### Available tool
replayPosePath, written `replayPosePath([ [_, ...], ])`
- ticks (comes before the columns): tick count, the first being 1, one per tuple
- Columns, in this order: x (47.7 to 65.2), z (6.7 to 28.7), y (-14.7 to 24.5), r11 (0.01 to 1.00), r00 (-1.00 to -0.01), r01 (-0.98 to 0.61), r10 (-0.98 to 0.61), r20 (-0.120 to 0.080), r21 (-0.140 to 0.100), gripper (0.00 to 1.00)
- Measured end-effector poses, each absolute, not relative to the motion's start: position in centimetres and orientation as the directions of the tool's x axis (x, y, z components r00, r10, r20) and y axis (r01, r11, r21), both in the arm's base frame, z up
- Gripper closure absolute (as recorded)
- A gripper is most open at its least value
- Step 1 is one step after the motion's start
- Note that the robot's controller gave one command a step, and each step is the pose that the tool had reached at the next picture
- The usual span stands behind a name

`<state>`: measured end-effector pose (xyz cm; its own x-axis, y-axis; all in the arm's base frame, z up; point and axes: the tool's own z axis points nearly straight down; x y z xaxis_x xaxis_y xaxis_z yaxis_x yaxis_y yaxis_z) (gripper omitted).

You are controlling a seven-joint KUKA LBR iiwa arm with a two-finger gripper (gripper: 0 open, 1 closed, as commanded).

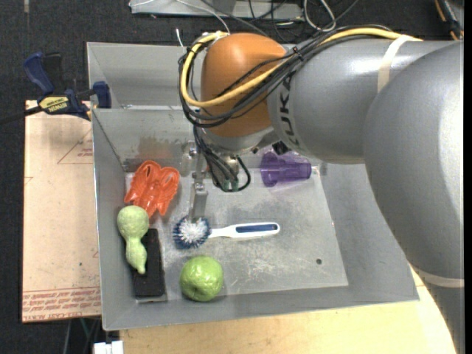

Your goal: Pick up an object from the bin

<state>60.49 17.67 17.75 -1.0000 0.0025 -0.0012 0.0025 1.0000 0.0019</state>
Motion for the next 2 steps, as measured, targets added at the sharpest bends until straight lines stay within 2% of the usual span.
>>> replayPosePath([
  [1, 60.5, 17.7, 17.7, 1.0, -1.0, 0.003, 0.003, -0.001, 0.002, 0.0],
  [2, 58.9, 9.3, 19.1, 0.999, -0.999, -0.042, -0.042, 0.006, 0.001, 0.0],
])
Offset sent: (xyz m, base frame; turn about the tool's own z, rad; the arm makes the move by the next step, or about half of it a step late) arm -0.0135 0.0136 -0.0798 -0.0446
